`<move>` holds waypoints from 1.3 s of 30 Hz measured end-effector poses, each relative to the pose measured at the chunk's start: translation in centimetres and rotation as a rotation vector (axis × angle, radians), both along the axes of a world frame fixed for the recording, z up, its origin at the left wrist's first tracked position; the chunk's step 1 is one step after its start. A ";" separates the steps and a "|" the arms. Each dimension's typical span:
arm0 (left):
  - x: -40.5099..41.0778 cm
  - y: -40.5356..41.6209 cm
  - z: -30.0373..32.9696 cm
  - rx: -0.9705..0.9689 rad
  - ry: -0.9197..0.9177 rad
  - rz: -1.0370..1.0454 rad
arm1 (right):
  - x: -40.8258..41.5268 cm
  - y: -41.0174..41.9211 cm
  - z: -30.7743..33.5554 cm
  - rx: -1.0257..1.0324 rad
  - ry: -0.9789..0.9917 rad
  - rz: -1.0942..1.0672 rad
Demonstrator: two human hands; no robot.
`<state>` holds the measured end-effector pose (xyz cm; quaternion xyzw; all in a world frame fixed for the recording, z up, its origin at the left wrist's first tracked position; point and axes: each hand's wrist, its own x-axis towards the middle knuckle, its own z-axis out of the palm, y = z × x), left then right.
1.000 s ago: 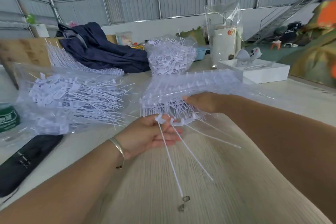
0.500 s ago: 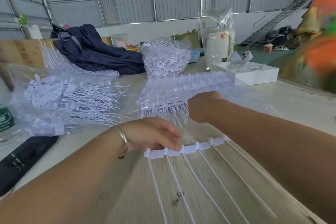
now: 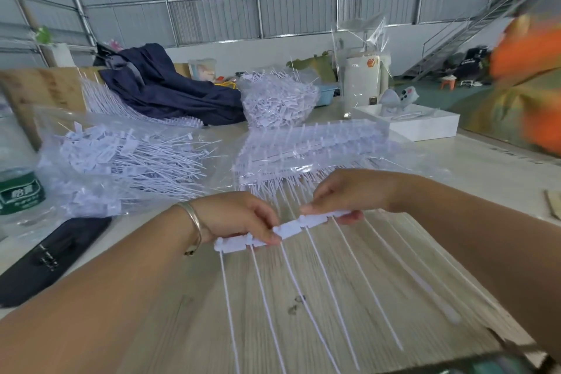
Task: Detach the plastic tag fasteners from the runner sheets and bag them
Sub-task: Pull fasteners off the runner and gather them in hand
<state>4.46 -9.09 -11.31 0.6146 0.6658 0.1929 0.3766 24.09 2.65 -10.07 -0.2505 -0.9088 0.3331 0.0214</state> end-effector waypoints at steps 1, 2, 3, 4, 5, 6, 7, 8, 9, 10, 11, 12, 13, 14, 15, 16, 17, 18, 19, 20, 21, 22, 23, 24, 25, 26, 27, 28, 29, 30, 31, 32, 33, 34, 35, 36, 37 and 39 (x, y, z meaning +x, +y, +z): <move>-0.1 -0.1 0.0 0.015 -0.007 0.009 | 0.1 -0.1 0.5 0.017 0.035 -0.002; -0.1 -0.2 0.1 0.028 -0.033 0.029 | 0.2 -0.1 1.0 0.040 0.062 -0.012; -0.3 -0.3 0.2 0.035 -0.074 0.062 | 0.2 -0.1 1.6 0.076 0.079 -0.024; -0.4 -0.3 0.3 0.038 -0.119 0.105 | 0.3 0.0 2.1 0.131 0.086 -0.041; -0.6 -0.3 0.4 0.043 -0.152 0.148 | 0.3 0.1 2.6 0.203 0.086 -0.063; -0.9 -0.3 0.4 0.055 -0.165 0.188 | 0.2 0.3 3.0 0.290 0.076 -0.090; -1.2 -0.2 0.4 0.076 -0.162 0.208 | 0.2 0.5 3.2 0.396 0.052 -0.121; -1.5 -0.2 0.4 0.098 -0.162 0.210 | 0.1 0.7 3.4 0.518 0.018 -0.156; -1.7 -0.1 0.4 0.119 -0.169 0.199 | 0.0 0.8 3.4 0.644 -0.020 -0.192; -1.9 0.0 0.3 0.138 -0.188 0.194 | -0.2 1.0 3.4 0.747 -0.053 -0.221; -2.2 0.1 0.2 0.154 -0.215 0.196 | -0.3 1.1 3.2 0.808 -0.075 -0.241; -2.4 0.4 0.0 0.161 -0.240 0.206 | -0.4 1.2 3.0 0.827 -0.093 -0.246; -2.6 0.6 -0.3 0.157 -0.258 0.215 | -0.5 1.3 2.6 0.824 -0.119 -0.237; -2.6 0.9 -0.5 0.146 -0.266 0.219 | -0.6 1.4 2.2 0.817 -0.165 -0.218; -2.6 1.2 -0.8 0.134 -0.264 0.220 | -0.8 1.6 1.7 0.810 -0.221 -0.193; -2.5 1.5 -1.1 0.124 -0.258 0.223 | -1.1 1.8 1.1 0.799 -0.278 -0.171; -2.3 1.8 -1.3 0.121 -0.250 0.228 | -1.4 2.1 0.5 0.768 -0.313 -0.152; -2.2 2.0 -1.5 0.128 -0.240 0.235 | -1.7 2.2 -0.1 0.714 -0.316 -0.134; -2.0 2.2 -1.8 0.142 -0.237 0.239 | -2.0 2.4 -0.6 0.636 -0.268 -0.112; -1.8 2.3 -2.0 0.160 -0.242 0.242 | -2.4 2.5 -1.1 0.529 -0.184 -0.088; -1.7 2.3 -2.2 0.173 -0.264 0.242 | -2.7 2.5 -1.6 0.399 -0.080 -0.070; -1.6 2.4 -2.5 0.183 -0.304 0.242 | -3.0 2.5 -2.1 0.249 0.034 -0.071; -1.5 2.4 -2.9 0.187 -0.357 0.238 | -3.3 2.3 -2.7 0.096 0.149 -0.086; -1.4 2.3 -3.2 0.187 -0.413 0.230 | -3.4 2.2 -3.3 -0.021 0.245 -0.102; -1.3 2.2 -3.4 0.185 -0.466 0.224 | -3.5 2.3 -3.9 -0.079 0.312 -0.109; -1.2 2.1 -3.7 0.191 -0.507 0.228 | -3.5 2.4 -4.4 -0.084 0.344 -0.105; -1.2 2.1 -3.9 0.204 -0.535 0.245 | -3.5 2.5 -4.8 -0.061 0.354 -0.094; -1.4 2.1 -4.0 0.221 -0.553 0.275 | -3.4 2.7 -4.9 -0.032 0.355 -0.080; -1.5 2.1 -4.1 0.241 -0.568 0.309 | -3.3 2.9 -5.0 -0.013 0.359 -0.070; -1.7 2.1 -4.2 0.260 -0.581 0.335 | -3.1 3.1 -5.0 -0.007 0.368 -0.063; -1.9 2.2 -4.3 0.273 -0.591 0.345 | -3.0 3.2 -5.1 -0.006 0.377 -0.057; -2.0 2.2 -4.4 0.278 -0.592 0.337 | -3.0 3.2 -5.2 0.002 0.378 -0.049; -1.9 2.2 -4.4 0.275 -0.589 0.325 | -3.0 3.2 -5.3 0.015 0.375 -0.045; -1.8 2.2 -4.4 0.273 -0.591 0.312 | -2.9 3.3 -5.4 0.043 0.370 -0.053; -1.7 2.1 -4.4 0.269 -0.609 0.308 | -2.8 3.4 -5.4 0.083 0.368 -0.074; -1.7 2.1 -4.4 0.266 -0.640 0.308 | -2.7 3.5 -5.4 0.126 0.372 -0.106; -1.7 2.1 -4.3 0.261 -0.682 0.312 | -2.6 3.5 -5.4 0.156 0.388 -0.135; -1.5 2.0 -4.1 0.258 -0.783 0.315 | -2.4 3.4 -5.1 0.179 0.435 -0.158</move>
